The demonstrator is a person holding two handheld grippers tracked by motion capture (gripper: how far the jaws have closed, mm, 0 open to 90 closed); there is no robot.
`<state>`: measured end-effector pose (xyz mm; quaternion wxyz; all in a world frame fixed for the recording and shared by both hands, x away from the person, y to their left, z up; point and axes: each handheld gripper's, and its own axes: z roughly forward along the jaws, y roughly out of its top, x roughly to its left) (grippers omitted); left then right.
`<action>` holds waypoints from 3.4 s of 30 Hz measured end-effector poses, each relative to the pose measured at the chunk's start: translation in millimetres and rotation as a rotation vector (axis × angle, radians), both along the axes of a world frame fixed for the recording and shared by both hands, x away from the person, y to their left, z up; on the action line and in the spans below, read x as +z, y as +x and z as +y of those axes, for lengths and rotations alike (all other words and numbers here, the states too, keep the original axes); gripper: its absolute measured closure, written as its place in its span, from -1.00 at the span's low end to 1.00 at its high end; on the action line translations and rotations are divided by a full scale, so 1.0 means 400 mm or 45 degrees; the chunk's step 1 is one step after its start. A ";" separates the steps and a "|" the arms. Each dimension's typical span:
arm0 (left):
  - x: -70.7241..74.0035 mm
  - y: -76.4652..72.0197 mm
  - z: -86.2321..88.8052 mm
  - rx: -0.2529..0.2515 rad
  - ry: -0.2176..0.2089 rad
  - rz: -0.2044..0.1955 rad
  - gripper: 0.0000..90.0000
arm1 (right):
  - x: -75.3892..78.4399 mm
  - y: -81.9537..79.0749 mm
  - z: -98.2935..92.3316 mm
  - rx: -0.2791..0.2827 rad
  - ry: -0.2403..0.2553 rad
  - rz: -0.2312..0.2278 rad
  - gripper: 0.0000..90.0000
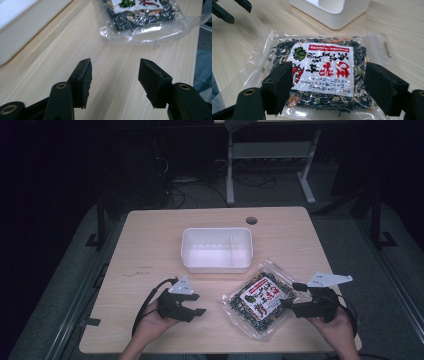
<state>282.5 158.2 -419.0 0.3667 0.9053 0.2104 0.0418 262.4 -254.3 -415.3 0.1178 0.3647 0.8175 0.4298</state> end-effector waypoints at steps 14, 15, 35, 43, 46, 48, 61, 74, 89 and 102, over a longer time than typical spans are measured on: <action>0.005 0.059 -0.156 -0.074 0.104 0.059 0.56 | 0.010 0.008 -0.047 -0.073 0.027 0.009 -0.35; 0.004 0.064 -0.169 -0.085 0.117 0.063 0.56 | 0.010 0.008 -0.047 -0.073 0.027 0.009 -0.35; -0.042 0.099 -0.272 -0.143 0.289 0.109 0.99 | -0.015 0.054 -0.119 -0.254 0.071 0.169 -0.14; -0.048 0.101 -0.278 -0.142 0.290 0.107 0.99 | -0.040 0.074 -0.161 -0.392 0.107 0.245 -0.06; -0.048 0.100 -0.279 -0.142 0.292 0.104 0.99 | -0.051 0.081 -0.173 -0.426 0.117 0.271 -0.05; -0.048 0.100 -0.280 -0.140 0.292 0.102 0.99 | -0.058 0.084 -0.176 -0.440 0.112 0.285 -0.04; -0.051 0.099 -0.282 -0.137 0.282 0.094 0.99 | -0.085 0.088 -0.210 -0.515 0.131 0.346 -0.04; -0.051 0.098 -0.281 -0.133 0.280 0.086 0.99 | -0.119 0.103 -0.196 -0.445 0.152 0.470 0.46; -0.049 0.103 -0.282 -0.126 0.275 0.091 0.91 | -0.084 0.085 -0.199 -0.392 0.190 0.423 0.99; -0.035 0.121 -0.283 -0.096 0.179 0.127 0.34 | 0.016 0.031 -0.214 -0.395 0.173 0.271 0.99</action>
